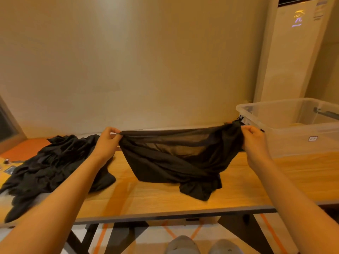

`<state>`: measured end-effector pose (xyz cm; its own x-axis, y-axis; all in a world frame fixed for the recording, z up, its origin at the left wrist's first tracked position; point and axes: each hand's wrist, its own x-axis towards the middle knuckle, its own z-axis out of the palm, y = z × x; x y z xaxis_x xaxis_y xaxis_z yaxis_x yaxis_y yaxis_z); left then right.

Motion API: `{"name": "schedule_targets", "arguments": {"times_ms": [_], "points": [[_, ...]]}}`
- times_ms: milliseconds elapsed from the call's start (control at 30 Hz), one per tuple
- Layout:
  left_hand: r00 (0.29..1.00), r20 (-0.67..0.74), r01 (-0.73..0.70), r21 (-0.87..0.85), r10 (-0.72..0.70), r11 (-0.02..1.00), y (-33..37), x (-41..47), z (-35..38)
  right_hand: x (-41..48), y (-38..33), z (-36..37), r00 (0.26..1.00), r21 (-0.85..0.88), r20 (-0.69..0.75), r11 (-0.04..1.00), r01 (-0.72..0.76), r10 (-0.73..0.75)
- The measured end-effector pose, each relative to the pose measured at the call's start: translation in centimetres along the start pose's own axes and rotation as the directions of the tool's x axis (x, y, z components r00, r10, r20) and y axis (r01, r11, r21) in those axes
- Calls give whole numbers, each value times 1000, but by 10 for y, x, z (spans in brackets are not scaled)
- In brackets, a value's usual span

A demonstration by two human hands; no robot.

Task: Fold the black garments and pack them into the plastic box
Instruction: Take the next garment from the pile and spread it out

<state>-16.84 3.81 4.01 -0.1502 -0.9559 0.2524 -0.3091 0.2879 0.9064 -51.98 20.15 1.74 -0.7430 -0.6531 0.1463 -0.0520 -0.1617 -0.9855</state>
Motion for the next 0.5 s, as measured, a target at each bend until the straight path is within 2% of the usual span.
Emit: {"name": "schedule_targets", "arguments": {"times_ms": [67, 167, 233, 300, 400, 500], "points": [[994, 72, 76, 44, -79, 996, -15, -4, 0, -6, 11, 1, 996, -86, 31, 993, -86, 89], [968, 190, 111, 267, -166, 957, -36, -11, 6, -21, 28, 4, 969, -302, 179, 947, -108, 167], [960, 237, 47, 385, -148, 922, -43, -16, 12, -31, 34, 5, 932, -483, 301, 875, -33, 201], [959, 262, -28, 458, -105, 888, -45, -21, 16, -39, 34, 3, 884, -594, 409, 801, 69, 228], [965, 263, -147, 607, -23, 781, -48, -23, 16, -43, 30, -4, 800, -665, 551, 704, 250, 236], [969, 240, -128, 673, -52, 728, -54, -26, 17, -46, 31, -11, 760, -719, 596, 593, 363, 257]]}}
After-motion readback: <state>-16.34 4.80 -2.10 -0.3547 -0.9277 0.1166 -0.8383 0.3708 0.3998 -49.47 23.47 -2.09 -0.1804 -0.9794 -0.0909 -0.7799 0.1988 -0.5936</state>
